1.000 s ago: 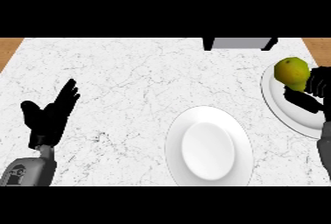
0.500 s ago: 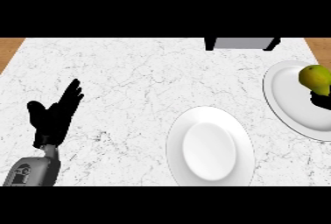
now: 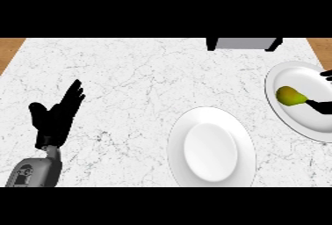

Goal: Pick the pear from the plate and place it in the plate

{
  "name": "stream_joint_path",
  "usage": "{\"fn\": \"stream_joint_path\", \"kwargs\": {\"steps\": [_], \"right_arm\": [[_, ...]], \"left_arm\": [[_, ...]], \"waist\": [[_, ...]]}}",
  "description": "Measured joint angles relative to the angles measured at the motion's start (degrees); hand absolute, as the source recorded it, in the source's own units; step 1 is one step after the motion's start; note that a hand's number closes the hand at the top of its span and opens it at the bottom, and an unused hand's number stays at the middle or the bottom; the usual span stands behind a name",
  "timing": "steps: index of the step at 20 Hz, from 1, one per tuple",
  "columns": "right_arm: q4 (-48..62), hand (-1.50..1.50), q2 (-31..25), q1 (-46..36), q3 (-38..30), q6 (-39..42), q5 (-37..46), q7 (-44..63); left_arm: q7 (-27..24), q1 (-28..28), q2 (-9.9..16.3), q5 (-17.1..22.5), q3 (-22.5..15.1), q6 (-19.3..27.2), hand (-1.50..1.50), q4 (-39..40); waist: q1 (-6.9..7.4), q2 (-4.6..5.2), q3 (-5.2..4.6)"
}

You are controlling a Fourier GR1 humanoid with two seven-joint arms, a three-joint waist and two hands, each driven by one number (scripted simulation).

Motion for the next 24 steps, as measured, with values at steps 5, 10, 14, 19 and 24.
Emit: {"fn": "stream_joint_path", "kwargs": {"steps": [5, 10, 14, 19, 24], "right_arm": [[-1.11, -1.50, 1.20, -1.27, -3.72, 0.05, -5.57, -10.51], [-6.62, -1.50, 2.19, -1.05, -7.44, 6.92, -13.85, -12.97], [-8.26, -1.50, 1.43, -1.10, -10.76, 14.90, -20.95, -6.22], [-8.23, -1.50, 0.15, 1.01, -13.61, 24.33, -28.15, -1.52], [-5.56, -1.50, -2.78, 2.33, -14.92, 28.29, -31.03, -3.76]], "left_arm": [[-0.19, 0.07, 0.39, 0.22, 0.65, -0.60, 0.00, 0.47], [0.96, -0.07, 0.78, 0.13, 1.31, -0.38, 0.00, 0.09], [0.53, 0.55, 0.53, -0.20, 1.46, -0.07, 0.00, 0.12], [0.86, 0.34, 0.53, -0.51, 1.61, -0.22, 0.00, -0.04], [0.96, -0.98, 0.43, -0.36, 2.45, -1.28, 0.00, 0.77]], "waist": [[-0.57, -0.23, 0.00], [-1.35, -0.53, -0.07], [-1.62, -0.64, -0.13], [-1.45, -0.52, -0.12], [-1.03, -0.33, -0.08]]}}
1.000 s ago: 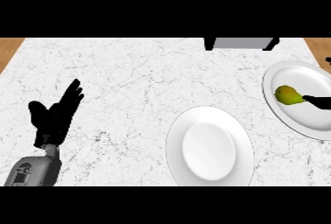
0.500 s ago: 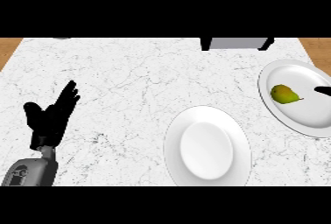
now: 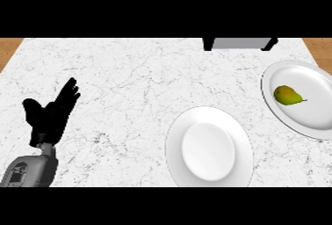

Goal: Pick the pear from the plate and place it in the plate

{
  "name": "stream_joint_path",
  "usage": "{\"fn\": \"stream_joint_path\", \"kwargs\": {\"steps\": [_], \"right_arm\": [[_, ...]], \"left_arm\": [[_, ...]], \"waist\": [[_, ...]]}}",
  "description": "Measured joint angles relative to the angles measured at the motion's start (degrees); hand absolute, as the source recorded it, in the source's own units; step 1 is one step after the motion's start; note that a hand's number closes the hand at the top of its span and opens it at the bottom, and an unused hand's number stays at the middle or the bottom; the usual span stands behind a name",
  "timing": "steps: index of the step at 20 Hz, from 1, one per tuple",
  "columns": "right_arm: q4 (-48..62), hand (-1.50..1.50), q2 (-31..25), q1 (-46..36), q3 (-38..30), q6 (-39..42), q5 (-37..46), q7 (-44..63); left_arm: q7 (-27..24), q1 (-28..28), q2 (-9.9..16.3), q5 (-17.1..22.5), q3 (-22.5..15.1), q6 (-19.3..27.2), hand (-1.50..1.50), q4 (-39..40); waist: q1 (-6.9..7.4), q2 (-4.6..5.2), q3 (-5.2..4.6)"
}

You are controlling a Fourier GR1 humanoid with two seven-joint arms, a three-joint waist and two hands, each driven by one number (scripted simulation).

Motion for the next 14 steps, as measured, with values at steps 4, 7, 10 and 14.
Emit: {"fn": "stream_joint_path", "kwargs": {"steps": [4, 7, 10, 14], "right_arm": [[3.90, -1.50, -2.81, 0.94, -0.52, 2.20, -0.72, -3.86], [8.02, -1.50, -4.69, 1.29, -0.58, 2.59, -0.10, -7.61], [11.67, -1.50, -7.15, 1.39, -0.81, 3.41, 0.21, -9.85], [16.98, -1.50, -10.14, 1.16, -0.65, 4.38, 1.20, -13.73]], "left_arm": [[0.38, 0.19, -0.84, -0.81, -0.15, 0.32, 0.00, -0.92], [0.44, 0.12, -1.16, -1.02, 0.10, 0.24, 0.00, -0.96], [-0.28, 2.30, -1.40, -1.11, -0.25, -0.71, 0.00, -2.17], [-0.76, 1.49, -1.48, -1.04, 0.60, -1.08, 0.00, -0.76]], "waist": [[0.21, 0.06, 0.01], [0.35, 0.11, 0.01], [0.51, 0.13, 0.04], [0.58, 0.20, 0.04]]}}
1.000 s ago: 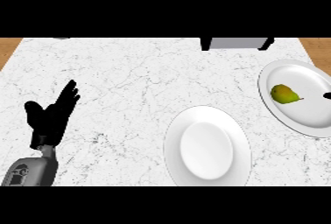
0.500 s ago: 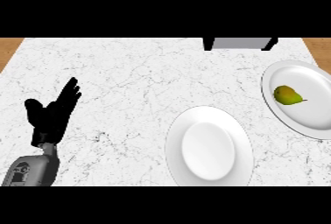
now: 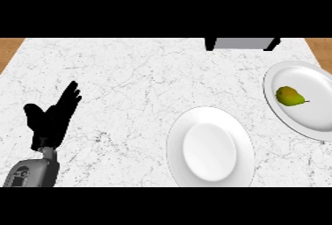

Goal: Pick the pear from the plate and place it in the plate

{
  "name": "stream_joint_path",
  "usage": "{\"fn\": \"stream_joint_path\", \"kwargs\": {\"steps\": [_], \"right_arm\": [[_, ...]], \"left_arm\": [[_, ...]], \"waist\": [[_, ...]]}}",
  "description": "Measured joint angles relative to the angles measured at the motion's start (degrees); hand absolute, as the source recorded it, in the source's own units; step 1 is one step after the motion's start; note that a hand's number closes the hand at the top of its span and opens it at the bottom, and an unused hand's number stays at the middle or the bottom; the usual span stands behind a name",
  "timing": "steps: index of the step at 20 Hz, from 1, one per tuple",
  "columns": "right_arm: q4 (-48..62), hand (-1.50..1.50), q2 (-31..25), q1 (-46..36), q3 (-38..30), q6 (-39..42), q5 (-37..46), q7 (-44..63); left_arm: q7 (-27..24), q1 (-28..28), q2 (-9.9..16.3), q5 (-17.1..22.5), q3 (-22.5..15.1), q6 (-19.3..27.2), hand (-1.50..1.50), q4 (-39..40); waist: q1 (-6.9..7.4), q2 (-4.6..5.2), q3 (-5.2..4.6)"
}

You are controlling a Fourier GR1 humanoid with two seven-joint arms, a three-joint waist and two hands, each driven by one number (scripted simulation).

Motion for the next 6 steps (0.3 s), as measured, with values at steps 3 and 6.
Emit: {"fn": "stream_joint_path", "kwargs": {"steps": [3, 6], "right_arm": [[2.97, -1.50, -1.59, 0.18, 0.55, -0.14, 1.06, -2.28], [6.71, -1.50, -2.71, -0.45, 1.43, -1.16, 2.66, -4.25]], "left_arm": [[-0.30, -0.43, -0.09, -0.31, 0.21, -0.13, 0.00, 0.31], [-0.58, -0.83, -0.50, -0.87, -0.06, -0.06, 0.00, 0.88]], "waist": [[0.08, 0.04, 0.03], [0.26, 0.12, 0.06]]}}
